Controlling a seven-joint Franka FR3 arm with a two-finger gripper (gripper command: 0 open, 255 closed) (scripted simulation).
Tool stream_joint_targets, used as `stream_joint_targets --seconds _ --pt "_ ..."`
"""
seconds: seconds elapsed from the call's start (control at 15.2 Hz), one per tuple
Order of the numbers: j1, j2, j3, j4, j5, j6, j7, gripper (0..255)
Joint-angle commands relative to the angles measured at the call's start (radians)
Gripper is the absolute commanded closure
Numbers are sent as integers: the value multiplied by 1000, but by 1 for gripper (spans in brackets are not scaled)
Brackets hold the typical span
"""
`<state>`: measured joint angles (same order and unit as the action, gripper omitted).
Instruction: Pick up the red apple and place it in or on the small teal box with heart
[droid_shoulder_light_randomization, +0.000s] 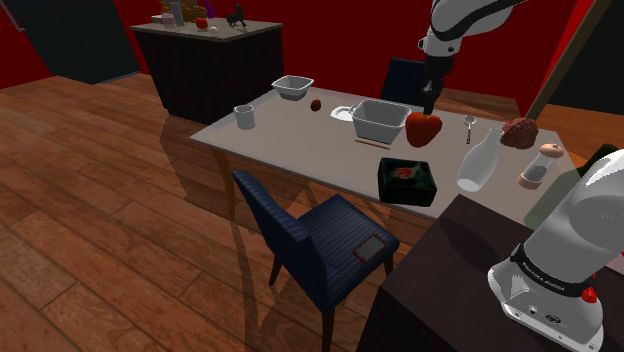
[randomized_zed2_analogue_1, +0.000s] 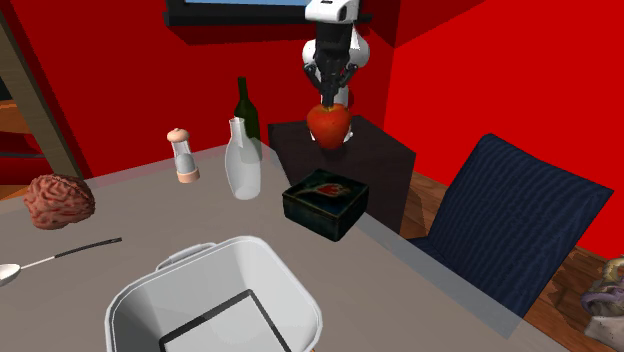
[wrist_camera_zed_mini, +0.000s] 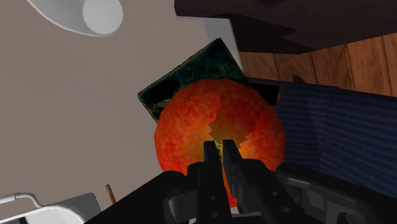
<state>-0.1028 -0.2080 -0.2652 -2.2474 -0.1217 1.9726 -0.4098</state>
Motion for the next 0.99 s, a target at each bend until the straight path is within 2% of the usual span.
stream_joint_targets --seconds 0.0,0.92 --pt "0 9 -2 -19 1 28 0 255" --pt "-1 102 -14 -124 13 225 -5 255"
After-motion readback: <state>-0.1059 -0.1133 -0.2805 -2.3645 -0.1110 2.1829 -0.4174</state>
